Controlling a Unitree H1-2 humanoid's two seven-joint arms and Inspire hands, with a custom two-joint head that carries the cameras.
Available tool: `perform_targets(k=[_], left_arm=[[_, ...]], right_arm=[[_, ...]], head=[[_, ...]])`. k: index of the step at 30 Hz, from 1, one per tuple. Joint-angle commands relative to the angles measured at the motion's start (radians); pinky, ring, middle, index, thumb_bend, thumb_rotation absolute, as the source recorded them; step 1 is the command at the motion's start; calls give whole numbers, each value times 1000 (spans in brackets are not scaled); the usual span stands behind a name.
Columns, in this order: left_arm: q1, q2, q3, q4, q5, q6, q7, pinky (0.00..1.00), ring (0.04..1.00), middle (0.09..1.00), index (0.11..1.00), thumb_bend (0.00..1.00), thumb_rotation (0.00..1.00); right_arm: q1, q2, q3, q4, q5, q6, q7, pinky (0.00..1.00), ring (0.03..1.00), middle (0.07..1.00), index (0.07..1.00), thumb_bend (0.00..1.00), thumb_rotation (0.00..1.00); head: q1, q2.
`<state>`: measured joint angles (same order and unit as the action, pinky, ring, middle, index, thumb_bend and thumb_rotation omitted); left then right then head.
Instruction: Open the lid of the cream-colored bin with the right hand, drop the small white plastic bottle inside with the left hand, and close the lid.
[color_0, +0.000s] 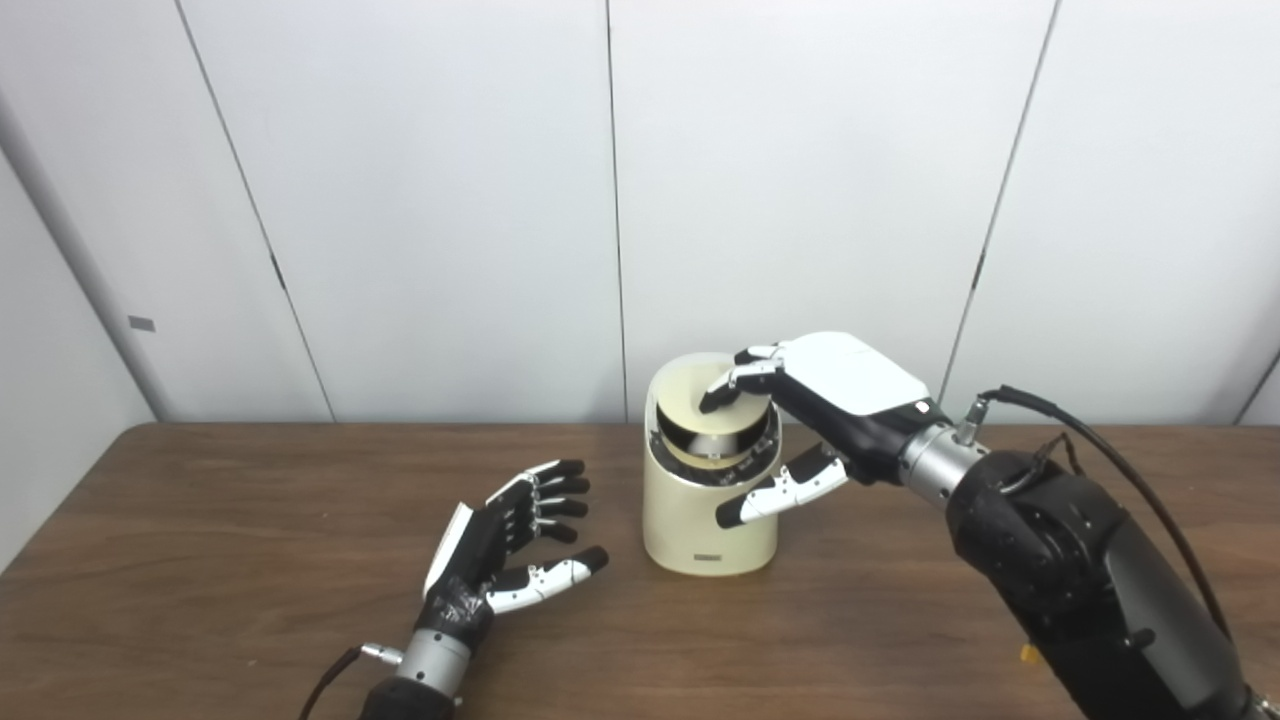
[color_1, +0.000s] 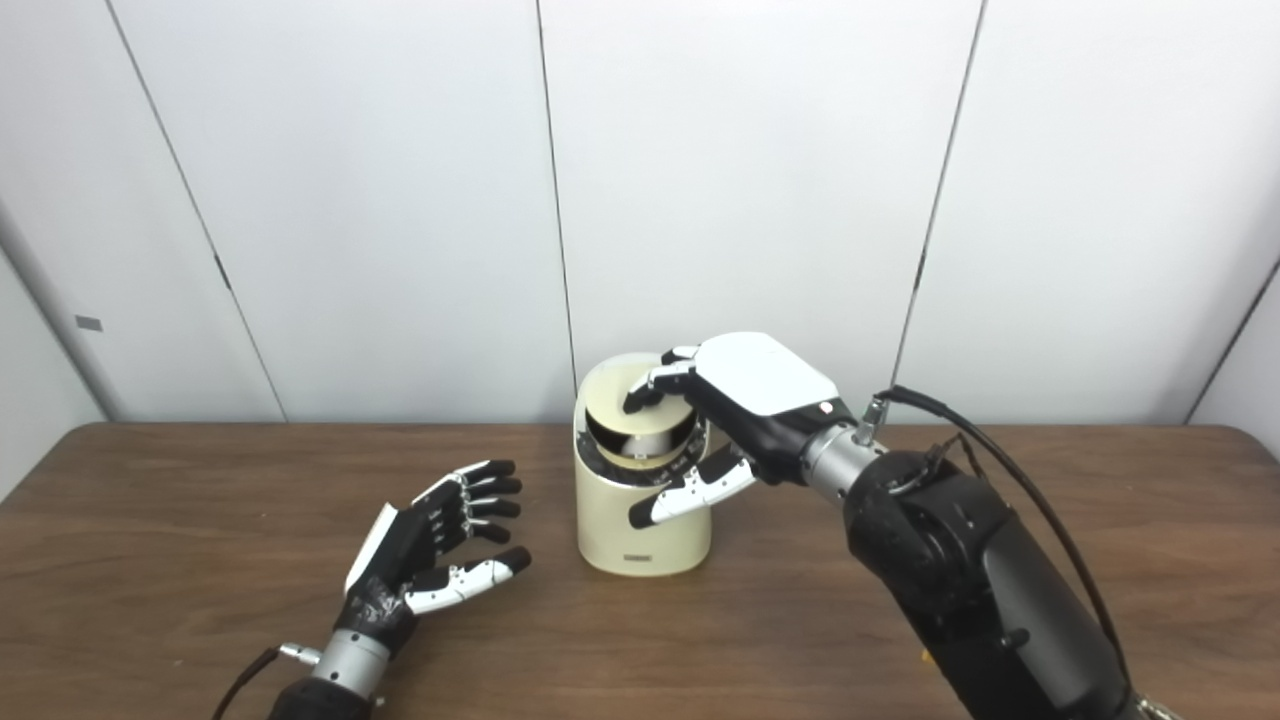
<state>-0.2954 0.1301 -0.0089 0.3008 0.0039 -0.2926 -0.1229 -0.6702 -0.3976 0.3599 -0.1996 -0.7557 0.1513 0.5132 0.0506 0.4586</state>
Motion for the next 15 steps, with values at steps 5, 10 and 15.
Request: perform_targets(k=[5, 10, 15], left_arm=[[-13, -4, 2, -47, 8, 0, 16, 613, 706, 766, 796, 750, 151], [-11, -6, 4, -52, 2, 5, 15, 618, 707, 763, 796, 750, 147], [-6, -5, 5, -59, 9, 11, 21, 613, 707, 766, 795, 745, 142]], right_arm=[[-33, -6, 4, -14, -14, -34, 0, 916, 911, 760, 737, 687, 549], [-30, -11, 8, -15, -21, -53, 7, 926, 917, 760, 742, 683, 564], [-30, -9, 14, -18, -35, -62, 19, 940, 922, 760, 741, 687, 575]], head=[[4, 7], [9, 10], [12, 16]])
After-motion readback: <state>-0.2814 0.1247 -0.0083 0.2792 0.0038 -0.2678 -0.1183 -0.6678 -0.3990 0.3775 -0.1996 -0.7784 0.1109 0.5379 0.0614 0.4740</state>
